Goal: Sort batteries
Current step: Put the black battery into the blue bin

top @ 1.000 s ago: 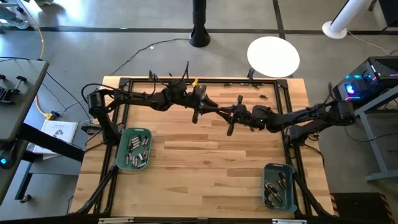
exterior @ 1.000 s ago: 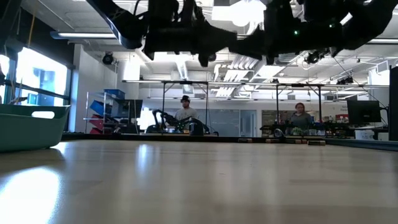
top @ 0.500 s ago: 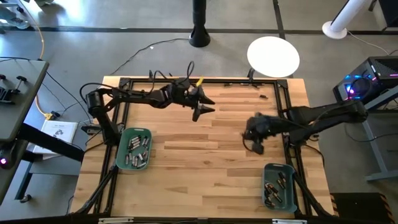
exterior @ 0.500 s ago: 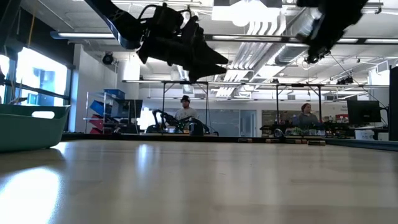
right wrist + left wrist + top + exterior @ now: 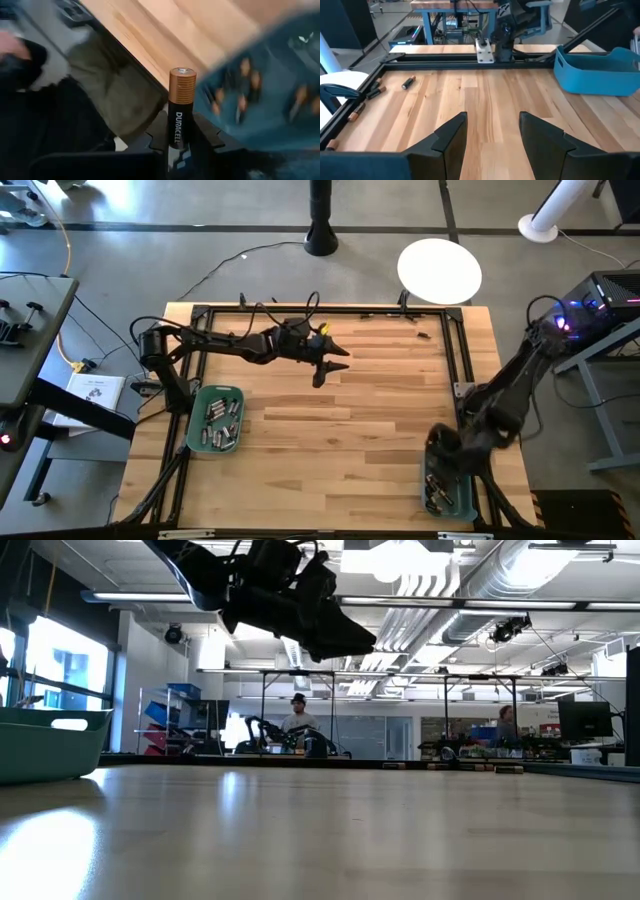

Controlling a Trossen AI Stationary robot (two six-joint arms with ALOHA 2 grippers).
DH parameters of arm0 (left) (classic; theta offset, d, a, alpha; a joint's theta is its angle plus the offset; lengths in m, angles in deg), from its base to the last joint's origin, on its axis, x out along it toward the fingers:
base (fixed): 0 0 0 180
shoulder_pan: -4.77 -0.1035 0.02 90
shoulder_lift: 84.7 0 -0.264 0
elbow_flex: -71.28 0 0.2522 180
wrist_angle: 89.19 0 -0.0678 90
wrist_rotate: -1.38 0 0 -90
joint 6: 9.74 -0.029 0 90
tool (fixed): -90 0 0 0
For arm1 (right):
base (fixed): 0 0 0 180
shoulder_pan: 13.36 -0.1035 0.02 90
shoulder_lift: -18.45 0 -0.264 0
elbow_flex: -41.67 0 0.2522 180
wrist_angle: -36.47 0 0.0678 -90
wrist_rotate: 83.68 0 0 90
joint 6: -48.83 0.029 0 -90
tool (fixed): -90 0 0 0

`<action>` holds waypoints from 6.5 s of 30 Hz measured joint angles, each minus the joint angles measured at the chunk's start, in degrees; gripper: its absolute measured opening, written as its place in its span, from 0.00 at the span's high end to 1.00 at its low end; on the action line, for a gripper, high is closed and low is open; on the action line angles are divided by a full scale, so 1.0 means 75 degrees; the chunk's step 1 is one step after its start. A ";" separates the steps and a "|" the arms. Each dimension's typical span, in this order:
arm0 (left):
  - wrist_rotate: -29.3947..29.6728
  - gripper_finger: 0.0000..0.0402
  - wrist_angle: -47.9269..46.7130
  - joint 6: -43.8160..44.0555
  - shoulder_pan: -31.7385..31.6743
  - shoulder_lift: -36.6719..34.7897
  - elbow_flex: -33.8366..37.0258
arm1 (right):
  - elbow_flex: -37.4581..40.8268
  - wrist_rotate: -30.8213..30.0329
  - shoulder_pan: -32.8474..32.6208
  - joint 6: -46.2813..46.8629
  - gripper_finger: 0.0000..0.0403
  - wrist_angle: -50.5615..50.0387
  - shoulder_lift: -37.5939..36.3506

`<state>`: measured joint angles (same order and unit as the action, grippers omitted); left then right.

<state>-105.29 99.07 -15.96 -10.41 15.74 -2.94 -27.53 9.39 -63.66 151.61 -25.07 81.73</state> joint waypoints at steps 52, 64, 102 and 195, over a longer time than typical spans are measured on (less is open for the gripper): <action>0.0142 0.58 -0.0285 0.0213 0.0504 -0.0207 0.0009 | -0.0011 0.2346 -0.0490 -0.2920 0.87 0.0046 0.4620; 0.0240 0.58 -0.0285 0.0216 0.0493 -0.0207 0.0009 | 0.0017 0.2261 -0.0499 -0.2548 0.65 -0.0629 0.3957; 0.2742 0.58 -0.2259 0.0192 -0.0039 -0.1483 0.0006 | 0.0000 -0.2201 1.0115 -1.1920 0.60 -0.0157 -0.0104; 0.5546 0.58 -0.3302 0.1201 0.2955 -0.1594 0.0006 | 0.3235 -0.6443 1.2069 -0.6777 1.00 0.4846 0.3661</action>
<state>-63.69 74.31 -6.95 11.76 3.79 -2.90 -3.27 -38.93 26.86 100.78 11.27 109.18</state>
